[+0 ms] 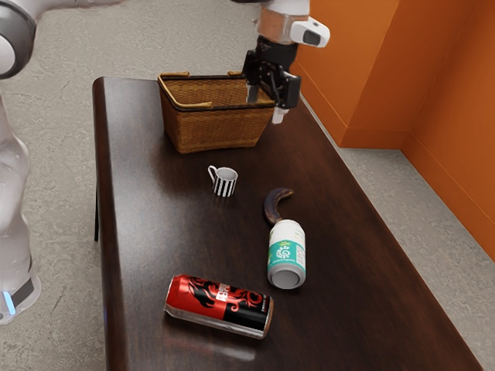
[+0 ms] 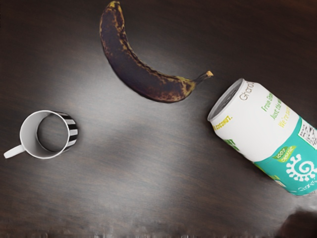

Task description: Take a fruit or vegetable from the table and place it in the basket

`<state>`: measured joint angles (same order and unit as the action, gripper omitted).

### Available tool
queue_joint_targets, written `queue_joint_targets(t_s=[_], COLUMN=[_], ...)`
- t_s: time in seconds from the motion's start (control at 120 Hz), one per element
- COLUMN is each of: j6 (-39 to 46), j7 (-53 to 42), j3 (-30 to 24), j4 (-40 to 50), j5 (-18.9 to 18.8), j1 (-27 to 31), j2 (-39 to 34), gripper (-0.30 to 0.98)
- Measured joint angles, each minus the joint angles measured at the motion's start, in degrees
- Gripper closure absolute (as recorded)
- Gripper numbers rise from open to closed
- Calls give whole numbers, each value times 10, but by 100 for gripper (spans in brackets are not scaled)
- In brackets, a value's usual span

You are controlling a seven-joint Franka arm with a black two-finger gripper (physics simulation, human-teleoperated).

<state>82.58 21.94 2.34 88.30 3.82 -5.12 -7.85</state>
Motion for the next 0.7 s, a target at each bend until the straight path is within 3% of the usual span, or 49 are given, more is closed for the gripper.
queue_joint_targets(t_s=[0.383,0.55,0.7], j6=[-7,-6,1], j7=[182,254,317], j3=[5,4,10], j4=[-19,-22,-77], j5=[50,75,80], j1=[-7,-11,-8], j2=[22,59,133], gripper=[0,0,0])
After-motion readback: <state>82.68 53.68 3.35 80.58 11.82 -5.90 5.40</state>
